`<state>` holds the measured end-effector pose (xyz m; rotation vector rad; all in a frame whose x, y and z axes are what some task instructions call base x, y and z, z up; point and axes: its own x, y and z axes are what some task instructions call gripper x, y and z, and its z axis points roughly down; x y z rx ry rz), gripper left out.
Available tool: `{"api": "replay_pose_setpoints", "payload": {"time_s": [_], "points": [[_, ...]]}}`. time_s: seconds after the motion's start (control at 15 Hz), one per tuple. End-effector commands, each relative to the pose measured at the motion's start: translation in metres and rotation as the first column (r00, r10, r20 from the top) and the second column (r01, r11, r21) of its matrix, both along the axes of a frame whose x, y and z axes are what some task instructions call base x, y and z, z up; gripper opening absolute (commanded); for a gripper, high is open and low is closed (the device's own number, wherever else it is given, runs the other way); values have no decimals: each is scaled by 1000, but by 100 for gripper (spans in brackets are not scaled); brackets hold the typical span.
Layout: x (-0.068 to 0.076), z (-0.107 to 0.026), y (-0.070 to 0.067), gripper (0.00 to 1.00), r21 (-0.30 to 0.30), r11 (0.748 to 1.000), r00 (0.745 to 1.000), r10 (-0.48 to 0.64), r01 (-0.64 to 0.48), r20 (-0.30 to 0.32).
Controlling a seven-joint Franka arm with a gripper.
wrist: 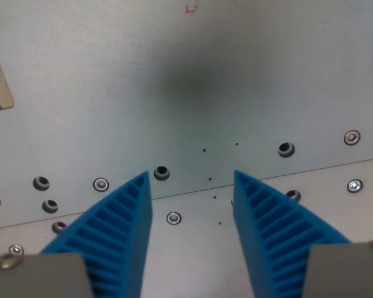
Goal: Close gripper
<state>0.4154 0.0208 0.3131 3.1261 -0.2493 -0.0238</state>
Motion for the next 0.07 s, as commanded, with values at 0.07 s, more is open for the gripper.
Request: {"api": "replay_pose_setpoints", "payload": {"time_s": [0.07], "points": [[0, 3, 0, 0, 0, 1000, 1000, -1, 1, 7]]}}
